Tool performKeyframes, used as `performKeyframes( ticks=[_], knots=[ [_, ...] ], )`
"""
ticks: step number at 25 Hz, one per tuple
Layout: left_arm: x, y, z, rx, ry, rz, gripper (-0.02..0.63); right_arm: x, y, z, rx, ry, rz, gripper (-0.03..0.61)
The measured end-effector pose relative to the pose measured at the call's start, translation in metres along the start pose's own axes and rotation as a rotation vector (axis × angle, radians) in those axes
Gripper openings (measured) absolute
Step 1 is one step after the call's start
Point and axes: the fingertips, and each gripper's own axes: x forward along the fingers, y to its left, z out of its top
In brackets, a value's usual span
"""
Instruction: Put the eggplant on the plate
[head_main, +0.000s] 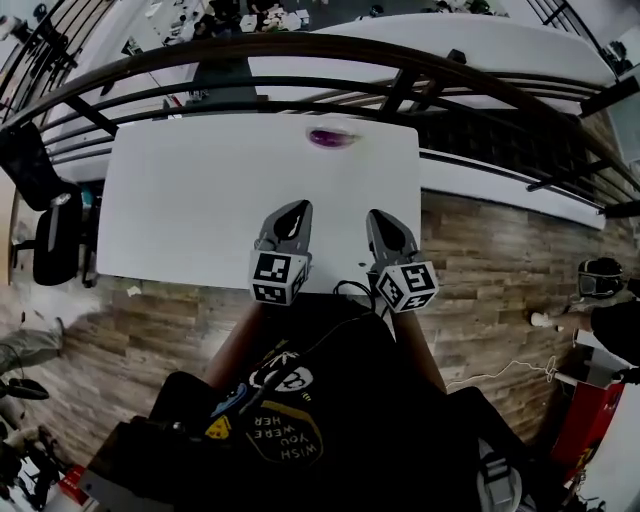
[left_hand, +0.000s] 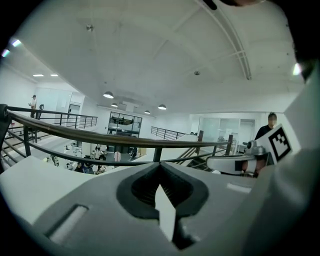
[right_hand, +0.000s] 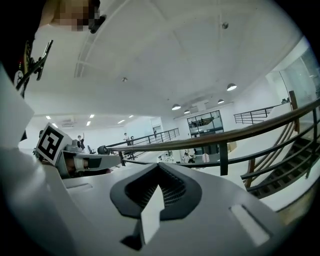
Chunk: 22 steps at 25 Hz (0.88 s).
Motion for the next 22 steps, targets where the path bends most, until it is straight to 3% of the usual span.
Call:
performKeyframes(
  ticks=[12, 22],
  knots=[
    [-0.023, -0.004, -0.014, -0.009, 0.029, 0.036, 0.005, -0.022, 0.007, -0.023, 0.059, 0.051, -0.023, 0.0],
    [-0.023, 0.006, -0.015, -0.013, 0.024, 0.055, 0.005, -0.014, 0.006, -0.025, 0.025, 0.062, -0.02, 0.001]
  ],
)
